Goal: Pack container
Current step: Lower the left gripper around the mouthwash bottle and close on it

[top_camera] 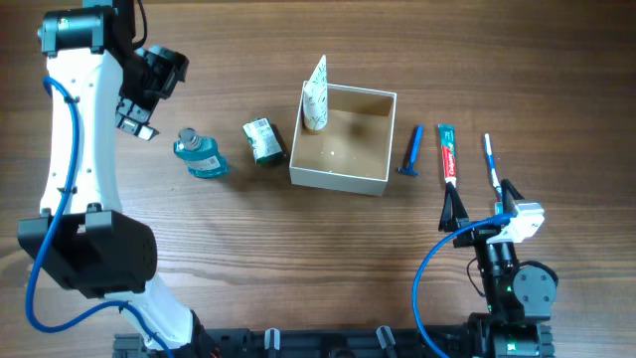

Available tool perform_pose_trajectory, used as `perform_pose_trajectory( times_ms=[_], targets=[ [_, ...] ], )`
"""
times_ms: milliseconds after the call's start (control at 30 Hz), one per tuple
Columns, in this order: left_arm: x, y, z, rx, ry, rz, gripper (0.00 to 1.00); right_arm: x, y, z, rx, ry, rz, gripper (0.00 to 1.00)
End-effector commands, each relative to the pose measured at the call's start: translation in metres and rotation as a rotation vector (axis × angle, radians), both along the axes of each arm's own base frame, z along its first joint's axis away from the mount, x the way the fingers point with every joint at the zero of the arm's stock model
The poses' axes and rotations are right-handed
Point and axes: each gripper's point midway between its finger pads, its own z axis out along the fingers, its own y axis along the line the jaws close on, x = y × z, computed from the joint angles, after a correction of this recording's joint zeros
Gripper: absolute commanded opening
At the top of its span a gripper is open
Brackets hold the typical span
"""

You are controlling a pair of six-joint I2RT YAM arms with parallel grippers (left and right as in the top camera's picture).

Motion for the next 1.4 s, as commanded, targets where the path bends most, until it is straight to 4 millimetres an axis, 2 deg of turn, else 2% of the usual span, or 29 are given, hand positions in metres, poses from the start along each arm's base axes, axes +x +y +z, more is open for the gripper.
perform_pose_trajectory(
  times_ms=[0,200,267,500,733,1067,1367],
  targets=[
    [-0.004,0.007,0.009,0.019,-0.006,0.094,1.0,0.0,-0.001,0.003,-0.013,-0.015,-0.009,1.0],
    [-0.032,-0.002,0.005,-0.02,0.115,0.297,1.0,0.0,-0.001,0.003,-0.012,-0.015,-0.009,1.0],
    [-0.035,-0.006,0.003,-0.016,0.13,0.303,1.0,0.0,-0.001,0.003,-0.013,-0.015,-0.01,1.0],
    [-0.033,-0.017,-0.026,-0.032,0.16,0.278,1.0,0.0,-0.001,0.003,-0.013,-0.015,-0.01,1.0],
    [-0.042,-0.021,-0.036,-0.026,0.202,0.269,1.0,0.0,-0.001,0.003,-0.013,-0.015,-0.01,1.0],
    [-0.043,-0.049,-0.06,-0.044,0.221,0.204,1.0,0.0,-0.001,0.003,-0.012,-0.015,-0.01,1.0],
    [-0.042,-0.04,-0.064,0.001,0.212,0.257,1.0,0.0,-0.001,0.003,-0.012,-0.015,-0.01,1.0]
  ],
)
